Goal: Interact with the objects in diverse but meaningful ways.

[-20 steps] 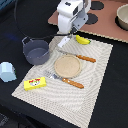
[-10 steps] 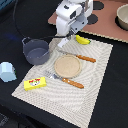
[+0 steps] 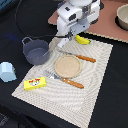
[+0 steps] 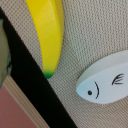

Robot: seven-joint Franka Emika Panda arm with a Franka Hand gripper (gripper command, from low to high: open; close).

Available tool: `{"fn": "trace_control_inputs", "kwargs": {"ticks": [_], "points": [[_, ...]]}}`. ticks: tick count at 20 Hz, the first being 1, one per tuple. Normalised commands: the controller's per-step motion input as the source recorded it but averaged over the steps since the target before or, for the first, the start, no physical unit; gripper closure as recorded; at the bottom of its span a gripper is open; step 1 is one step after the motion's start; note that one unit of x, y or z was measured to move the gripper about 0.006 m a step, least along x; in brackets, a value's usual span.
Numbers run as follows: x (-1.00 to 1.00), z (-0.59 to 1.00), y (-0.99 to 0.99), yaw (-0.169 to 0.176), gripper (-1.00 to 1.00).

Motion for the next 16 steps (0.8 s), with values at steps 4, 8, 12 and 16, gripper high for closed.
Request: {"fn": "trace_control_inputs", "kwargs": {"ticks": [4,8,12,16], "points": [[0.20,-0.14,0.30,0.000,-1.00],[0.23,-0.19,0.24,0.000,-1.00],[0.22,-0.23,0.09,-0.009,-1.00],[0.21,-0.27,0.02,-0.022,-1.00]]}}
